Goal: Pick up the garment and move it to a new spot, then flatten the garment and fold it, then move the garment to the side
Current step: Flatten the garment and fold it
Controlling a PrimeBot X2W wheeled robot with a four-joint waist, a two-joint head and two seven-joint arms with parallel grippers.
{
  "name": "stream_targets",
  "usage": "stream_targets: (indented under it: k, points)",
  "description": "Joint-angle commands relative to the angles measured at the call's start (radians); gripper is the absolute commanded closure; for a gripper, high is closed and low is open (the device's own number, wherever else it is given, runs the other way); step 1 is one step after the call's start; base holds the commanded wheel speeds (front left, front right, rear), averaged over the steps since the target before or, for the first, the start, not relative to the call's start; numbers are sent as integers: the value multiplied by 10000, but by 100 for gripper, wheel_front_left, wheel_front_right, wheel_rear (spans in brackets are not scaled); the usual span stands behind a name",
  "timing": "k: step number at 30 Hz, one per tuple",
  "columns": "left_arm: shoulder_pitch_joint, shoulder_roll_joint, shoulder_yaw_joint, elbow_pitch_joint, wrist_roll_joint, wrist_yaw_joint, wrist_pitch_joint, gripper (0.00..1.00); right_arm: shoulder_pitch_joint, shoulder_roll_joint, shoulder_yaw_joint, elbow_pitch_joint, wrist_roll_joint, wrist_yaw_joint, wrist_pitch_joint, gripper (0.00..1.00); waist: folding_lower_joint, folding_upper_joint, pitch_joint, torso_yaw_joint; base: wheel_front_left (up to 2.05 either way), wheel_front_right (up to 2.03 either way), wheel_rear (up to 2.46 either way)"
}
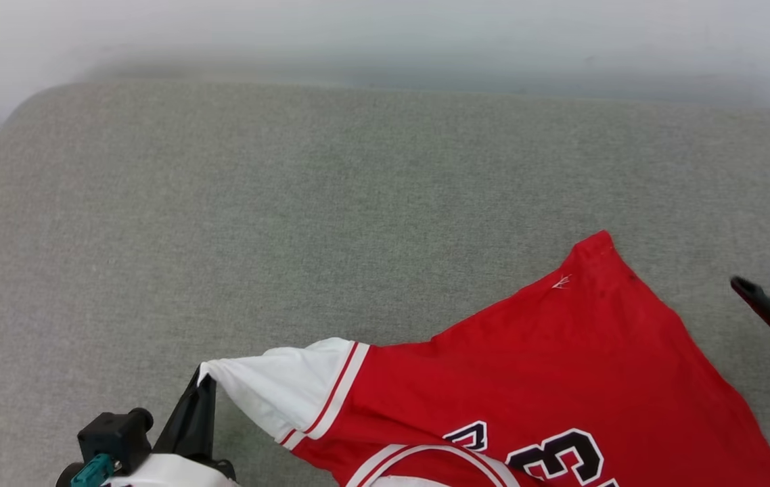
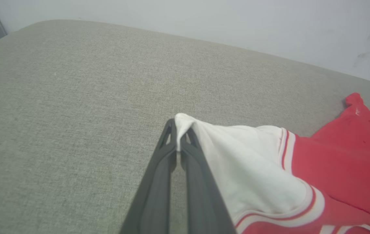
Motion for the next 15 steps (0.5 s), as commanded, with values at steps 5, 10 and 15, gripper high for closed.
stream_targets:
  k: [5,10,15]
  points:
    - [-518,-147,-139,11,177,-127,-7,100,-1726,55,1125,67,-272,-9,1156,0,0,-1,593,492,0,0,0]
    - [-977,-347,-303,93,332,-282,-31,100,-3205,141,2288,764,-597,-8,2344,0,0,-1,1130,900,0,0,0]
    - [-1413,-623,-450,232,480,-469,-57,100,-4457,261,3344,1632,-934,-9,3003,0,0,-1,1642,1269,0,0,0]
